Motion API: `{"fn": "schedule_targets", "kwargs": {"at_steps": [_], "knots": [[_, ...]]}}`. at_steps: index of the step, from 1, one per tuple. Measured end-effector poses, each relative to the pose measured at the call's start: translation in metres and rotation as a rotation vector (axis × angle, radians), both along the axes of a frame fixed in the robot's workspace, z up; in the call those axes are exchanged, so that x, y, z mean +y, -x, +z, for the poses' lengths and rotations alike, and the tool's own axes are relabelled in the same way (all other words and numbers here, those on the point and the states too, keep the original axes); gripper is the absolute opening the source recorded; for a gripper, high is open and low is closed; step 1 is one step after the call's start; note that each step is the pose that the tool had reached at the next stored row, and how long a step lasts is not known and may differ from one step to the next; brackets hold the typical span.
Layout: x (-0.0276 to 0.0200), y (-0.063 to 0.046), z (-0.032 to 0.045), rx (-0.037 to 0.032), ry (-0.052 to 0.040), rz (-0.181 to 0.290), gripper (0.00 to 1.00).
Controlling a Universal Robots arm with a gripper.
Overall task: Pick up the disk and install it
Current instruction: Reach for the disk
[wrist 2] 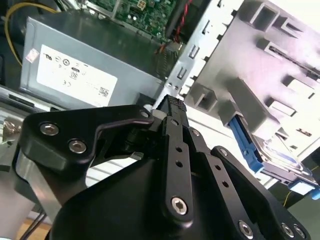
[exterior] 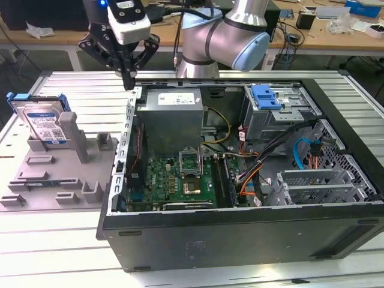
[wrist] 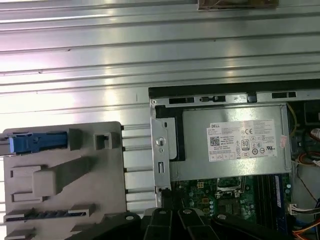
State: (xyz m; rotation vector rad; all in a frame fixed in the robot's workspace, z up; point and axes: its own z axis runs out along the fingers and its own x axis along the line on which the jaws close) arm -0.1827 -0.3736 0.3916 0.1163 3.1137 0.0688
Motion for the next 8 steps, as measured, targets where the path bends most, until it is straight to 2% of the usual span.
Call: {"fn": "schedule_targets", "kwargs": {"at_steps": [4, 8], "knots": [[0.0085, 0.014, -0.0004, -0.0001, 0.0, 0.0, 0.11], [0.0147, 0.026, -0.0007, 0.0, 0.0, 0.0, 0.11]]}}
